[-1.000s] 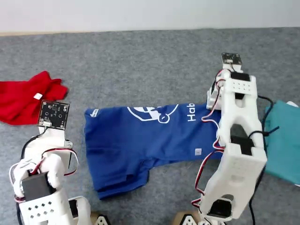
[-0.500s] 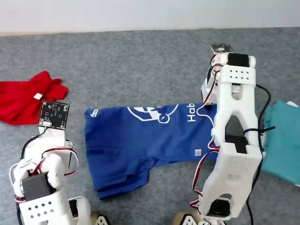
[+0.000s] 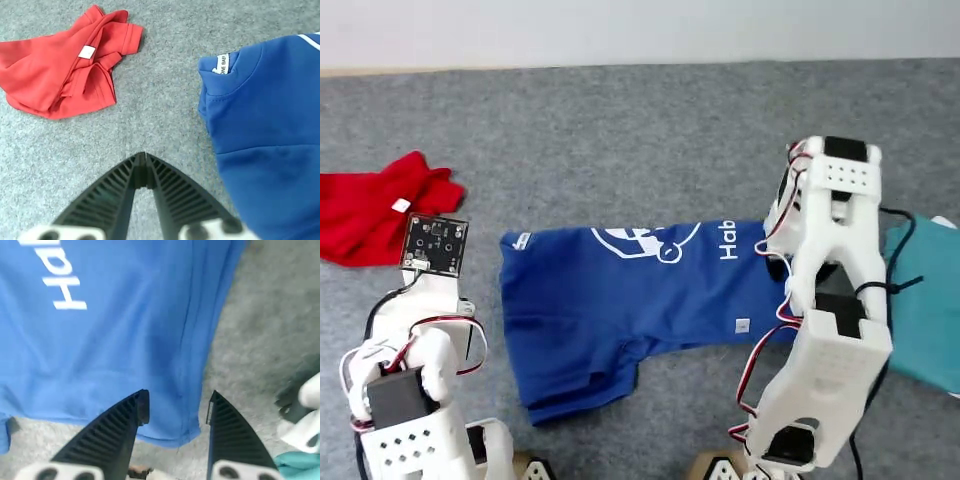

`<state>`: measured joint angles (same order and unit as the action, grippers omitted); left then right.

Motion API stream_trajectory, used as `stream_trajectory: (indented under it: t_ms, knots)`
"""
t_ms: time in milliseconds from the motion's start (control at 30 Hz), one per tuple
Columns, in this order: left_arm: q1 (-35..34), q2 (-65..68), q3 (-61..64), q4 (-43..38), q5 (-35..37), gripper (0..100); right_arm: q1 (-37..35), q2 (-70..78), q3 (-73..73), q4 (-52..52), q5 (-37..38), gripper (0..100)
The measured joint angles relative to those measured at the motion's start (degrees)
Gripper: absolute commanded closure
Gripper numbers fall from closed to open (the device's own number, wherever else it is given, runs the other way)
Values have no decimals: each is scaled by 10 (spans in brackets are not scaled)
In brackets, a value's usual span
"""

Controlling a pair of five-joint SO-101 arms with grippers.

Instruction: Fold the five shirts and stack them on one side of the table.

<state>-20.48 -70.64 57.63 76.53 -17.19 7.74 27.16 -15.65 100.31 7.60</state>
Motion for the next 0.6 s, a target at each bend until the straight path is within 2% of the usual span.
stream_trajectory:
  t_ms: [133, 300, 533, 600]
  knots:
    - [0, 0, 0, 0, 0, 998, 0, 25, 34, -8, 0, 815]
    - [0, 0, 0, 0, 0, 998, -4, 91, 35, -43, 0, 913]
    - [0, 0, 0, 0, 0, 998, -28, 105, 35, -61, 0, 914]
    - [0, 0, 0, 0, 0, 998, -28, 100, 35, -56, 0, 887]
